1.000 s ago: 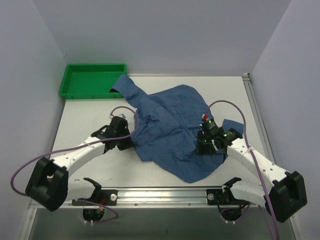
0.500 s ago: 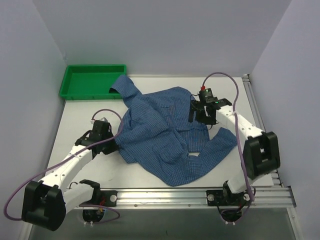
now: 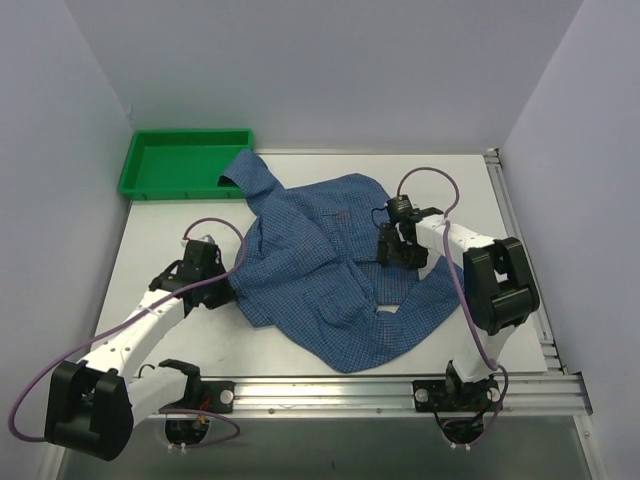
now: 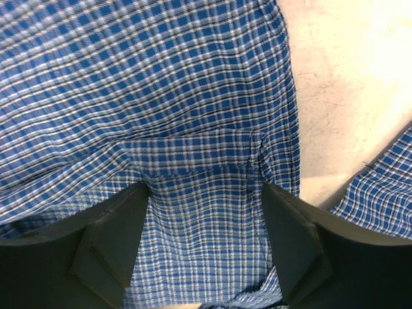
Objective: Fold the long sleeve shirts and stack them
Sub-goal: Flatten the shirt out
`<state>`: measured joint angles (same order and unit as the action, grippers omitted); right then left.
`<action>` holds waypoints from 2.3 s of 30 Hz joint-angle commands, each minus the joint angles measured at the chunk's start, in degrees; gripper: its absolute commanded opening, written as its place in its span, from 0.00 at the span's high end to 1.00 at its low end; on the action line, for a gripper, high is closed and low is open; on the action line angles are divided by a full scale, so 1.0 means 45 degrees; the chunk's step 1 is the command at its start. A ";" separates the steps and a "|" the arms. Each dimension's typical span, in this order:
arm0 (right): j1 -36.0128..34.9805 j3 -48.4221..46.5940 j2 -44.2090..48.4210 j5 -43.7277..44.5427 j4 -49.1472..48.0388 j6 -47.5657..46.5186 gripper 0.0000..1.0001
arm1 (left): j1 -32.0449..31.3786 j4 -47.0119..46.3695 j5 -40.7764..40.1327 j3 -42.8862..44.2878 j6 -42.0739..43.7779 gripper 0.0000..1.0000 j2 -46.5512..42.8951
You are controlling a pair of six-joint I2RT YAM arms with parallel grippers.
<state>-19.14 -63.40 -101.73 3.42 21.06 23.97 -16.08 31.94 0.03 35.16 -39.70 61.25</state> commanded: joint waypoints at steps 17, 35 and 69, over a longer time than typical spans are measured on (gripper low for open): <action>0.0990 0.1880 0.3870 0.1037 0.0066 -0.0540 0.80 | 0.1285 -0.0067 0.0519 0.0683 0.0873 1.00 0.0663; 0.1069 0.4403 0.6635 -0.0351 -0.1201 0.0999 0.67 | 0.2654 -0.0145 0.1652 0.0938 0.1967 1.00 0.0998; 0.0932 0.1881 0.1825 0.2248 -0.1711 0.4557 0.92 | 0.2850 -0.0419 0.2024 0.0801 0.2046 1.00 0.0763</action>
<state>-14.41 -53.43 -94.50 11.20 11.14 43.88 -3.90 31.90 8.38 36.91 -31.18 66.00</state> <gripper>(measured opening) 0.112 0.009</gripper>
